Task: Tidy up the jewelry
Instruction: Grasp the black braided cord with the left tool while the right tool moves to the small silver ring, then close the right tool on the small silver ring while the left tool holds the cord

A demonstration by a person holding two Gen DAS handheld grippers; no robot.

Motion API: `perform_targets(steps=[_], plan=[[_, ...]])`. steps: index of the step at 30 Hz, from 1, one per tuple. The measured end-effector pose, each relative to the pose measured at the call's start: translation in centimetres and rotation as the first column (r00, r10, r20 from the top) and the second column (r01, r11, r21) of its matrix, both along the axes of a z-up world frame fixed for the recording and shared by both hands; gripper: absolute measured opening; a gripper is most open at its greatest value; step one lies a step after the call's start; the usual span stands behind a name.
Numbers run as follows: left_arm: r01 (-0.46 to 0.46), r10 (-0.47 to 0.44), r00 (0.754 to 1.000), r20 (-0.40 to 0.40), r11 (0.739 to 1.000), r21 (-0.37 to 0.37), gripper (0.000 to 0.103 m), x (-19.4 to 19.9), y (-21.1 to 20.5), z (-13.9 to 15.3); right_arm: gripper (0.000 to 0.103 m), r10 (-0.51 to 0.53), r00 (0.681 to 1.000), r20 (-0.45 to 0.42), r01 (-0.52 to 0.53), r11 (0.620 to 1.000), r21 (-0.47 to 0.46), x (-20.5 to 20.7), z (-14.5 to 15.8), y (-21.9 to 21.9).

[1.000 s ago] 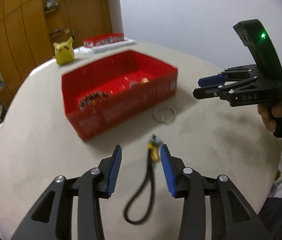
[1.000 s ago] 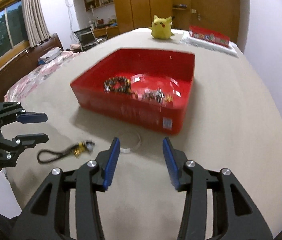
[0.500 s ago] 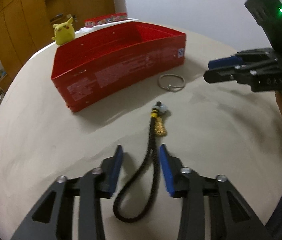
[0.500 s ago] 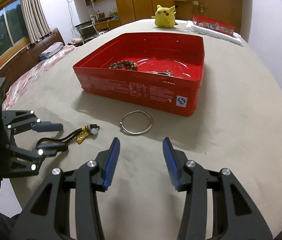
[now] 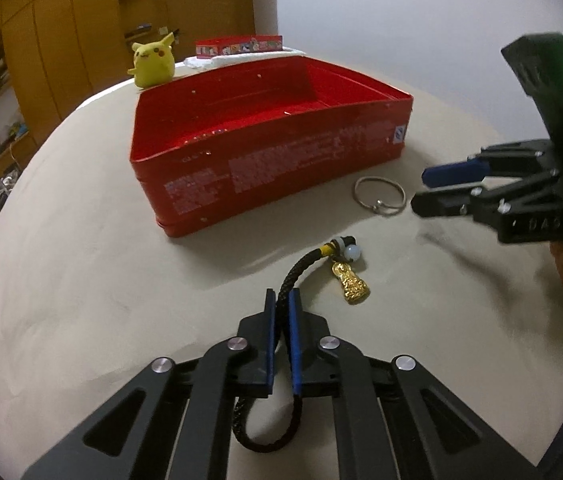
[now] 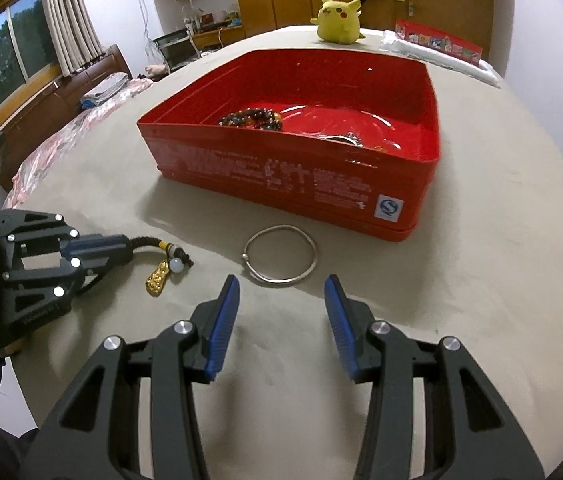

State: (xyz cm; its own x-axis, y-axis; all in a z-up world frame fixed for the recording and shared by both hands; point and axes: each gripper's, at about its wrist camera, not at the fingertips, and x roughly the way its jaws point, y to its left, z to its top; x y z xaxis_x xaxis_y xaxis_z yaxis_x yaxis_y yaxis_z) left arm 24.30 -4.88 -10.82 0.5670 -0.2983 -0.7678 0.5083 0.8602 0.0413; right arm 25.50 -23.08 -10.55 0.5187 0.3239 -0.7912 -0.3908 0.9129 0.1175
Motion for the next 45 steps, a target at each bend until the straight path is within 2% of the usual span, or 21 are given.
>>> perform_targets(steps=[7, 11, 18, 21, 32, 45], plan=[[-0.018, 0.018, 1.000, 0.005, 1.000, -0.023, 0.006, 0.9, 0.5, 0.3, 0.055, 0.009, 1.000, -0.016, -0.009, 1.000, -0.024, 1.1, -0.6, 1.1], [-0.023, 0.023, 1.000, 0.009, 0.999, -0.030, 0.005, 1.1, 0.8, 0.5, 0.057, 0.006, 1.000, -0.013, -0.007, 0.999, -0.044, 1.5, -0.9, 1.5], [-0.025, 0.025, 1.000, 0.011, 0.999, -0.039, 0.005, 1.6, 0.8, 0.6, 0.058, 0.006, 1.000, -0.009, -0.006, 0.998, -0.063, 2.4, -1.3, 1.9], [-0.027, 0.028, 1.000, 0.011, 0.999, -0.042, 0.005, 1.7, 0.9, 0.7, 0.049, 0.007, 1.000, 0.001, -0.007, 0.997, -0.077, 2.4, -1.3, 2.1], [-0.036, 0.037, 0.999, 0.015, 0.998, -0.053, 0.005, 1.7, 1.2, 1.1, 0.049, 0.005, 1.000, 0.003, -0.005, 0.999, -0.050, 1.7, -0.5, 1.4], [-0.031, 0.035, 0.998, 0.059, 0.998, -0.063, 0.005, 0.4, 0.8, 3.5, 0.049, -0.007, 0.999, 0.045, 0.008, 1.000, -0.023, 0.4, 1.7, 0.4]])
